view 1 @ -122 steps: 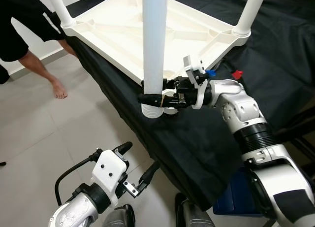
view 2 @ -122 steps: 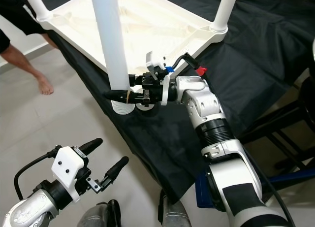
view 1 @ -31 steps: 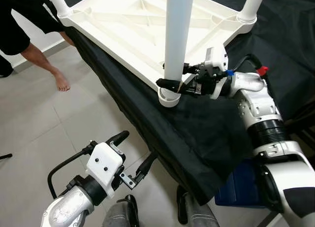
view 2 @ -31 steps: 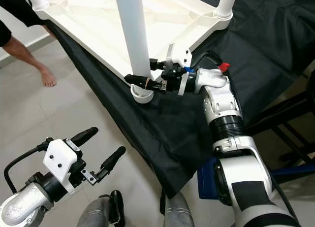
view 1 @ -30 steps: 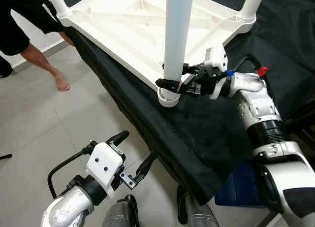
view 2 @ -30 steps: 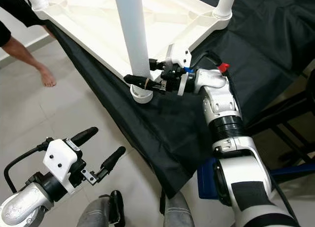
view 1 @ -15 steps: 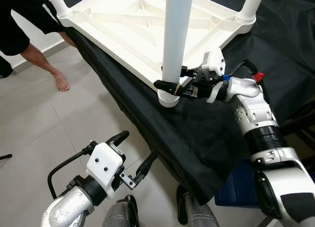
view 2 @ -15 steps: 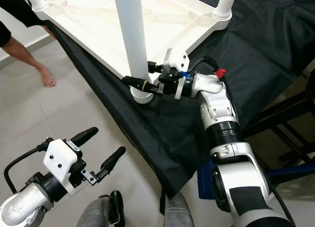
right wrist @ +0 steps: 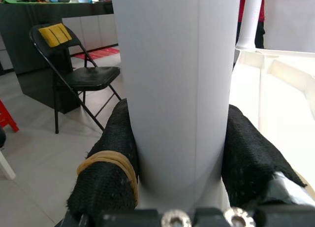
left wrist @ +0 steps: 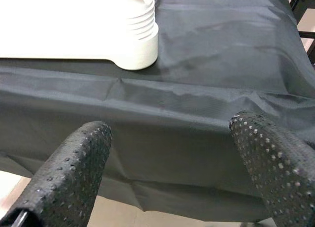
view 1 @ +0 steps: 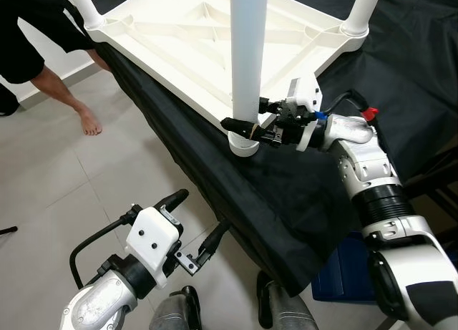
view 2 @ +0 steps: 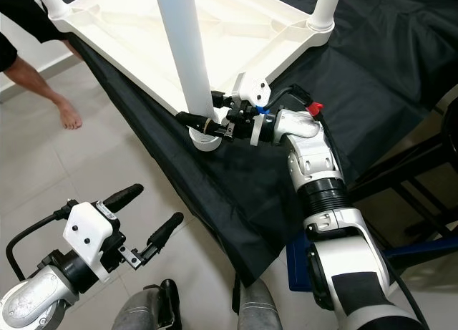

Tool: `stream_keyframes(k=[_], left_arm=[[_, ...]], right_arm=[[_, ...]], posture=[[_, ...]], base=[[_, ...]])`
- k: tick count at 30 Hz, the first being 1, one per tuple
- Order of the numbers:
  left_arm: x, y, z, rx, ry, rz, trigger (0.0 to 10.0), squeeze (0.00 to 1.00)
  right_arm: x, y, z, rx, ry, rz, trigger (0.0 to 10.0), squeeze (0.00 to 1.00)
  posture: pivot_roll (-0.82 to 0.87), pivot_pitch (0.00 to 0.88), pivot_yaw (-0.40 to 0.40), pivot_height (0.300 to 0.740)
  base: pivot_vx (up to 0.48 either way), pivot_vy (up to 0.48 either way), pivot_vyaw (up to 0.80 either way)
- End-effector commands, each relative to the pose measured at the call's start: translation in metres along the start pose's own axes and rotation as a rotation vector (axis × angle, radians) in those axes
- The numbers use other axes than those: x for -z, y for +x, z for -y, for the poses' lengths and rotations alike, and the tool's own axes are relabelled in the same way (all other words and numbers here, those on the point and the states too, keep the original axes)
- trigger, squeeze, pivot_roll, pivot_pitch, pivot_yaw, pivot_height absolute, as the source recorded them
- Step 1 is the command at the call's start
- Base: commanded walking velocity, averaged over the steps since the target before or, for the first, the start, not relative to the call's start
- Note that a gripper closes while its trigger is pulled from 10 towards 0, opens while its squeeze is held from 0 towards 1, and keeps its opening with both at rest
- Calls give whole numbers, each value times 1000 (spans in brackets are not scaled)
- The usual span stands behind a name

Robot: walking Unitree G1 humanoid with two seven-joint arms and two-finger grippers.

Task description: Building children table

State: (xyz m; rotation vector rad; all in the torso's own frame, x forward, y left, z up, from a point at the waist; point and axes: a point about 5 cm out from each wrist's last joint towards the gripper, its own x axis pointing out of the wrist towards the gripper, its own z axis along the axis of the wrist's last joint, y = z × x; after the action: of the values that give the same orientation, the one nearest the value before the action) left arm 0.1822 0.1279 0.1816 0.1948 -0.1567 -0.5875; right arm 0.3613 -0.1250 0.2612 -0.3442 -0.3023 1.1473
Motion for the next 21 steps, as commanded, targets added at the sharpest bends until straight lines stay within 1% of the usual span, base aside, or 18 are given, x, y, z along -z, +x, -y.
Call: stream_keyframes(k=[1,4,6,7,9,10,11,17,19,20,21], left_arm=[[5,-2,3,5,-10,-22,10000,0],[5,-2,3,5,-10,-22,10000,0],[5,-1,3,5,-9,-20,10000,0],[5,-1,3,4,-9,-19,10000,0],[5,-1,3,4,-9,-19,10000,0],[5,-1,3,3,-9,-18,10000,0],[5,-1,3,3,-9,-18,10000,0],[6,-1,3,4,-9,-17,10000,0],[6,0,3,7,-9,-15,10000,0],[6,0,3,7,-9,-15,10000,0],[6,0,3,8,-8,-15,10000,0]], right_arm=[[22,-4,-7,20,64,-103,10000,0],[22,-3,-6,59,76,-113,10000,0],[22,-3,-6,132,107,-124,10000,0],[22,-4,-6,147,109,-130,10000,0],[22,-5,-6,169,113,-129,10000,0],[22,-8,-5,221,109,-135,10000,0],[22,-11,-5,246,110,-137,10000,0],[23,-15,-8,295,105,-155,10000,0],[24,-19,-16,336,115,-154,10000,0],[24,-19,-16,336,115,-154,10000,0],[25,-21,-20,372,128,-154,10000,0]], posture=[[104,364,19,740],[98,362,16,740],[96,362,14,740],[95,361,13,740],[94,360,13,740],[94,358,14,740],[94,358,14,740],[88,356,16,740],[83,355,15,740],[83,355,15,740],[83,354,15,740]], base=[[0,0,0],[0,0,0],[0,0,0],[0,0,0],[0,0,0],[0,0,0],[0,0,0],[0,0,0],[0,0,0],[0,0,0],[0,0,0]])
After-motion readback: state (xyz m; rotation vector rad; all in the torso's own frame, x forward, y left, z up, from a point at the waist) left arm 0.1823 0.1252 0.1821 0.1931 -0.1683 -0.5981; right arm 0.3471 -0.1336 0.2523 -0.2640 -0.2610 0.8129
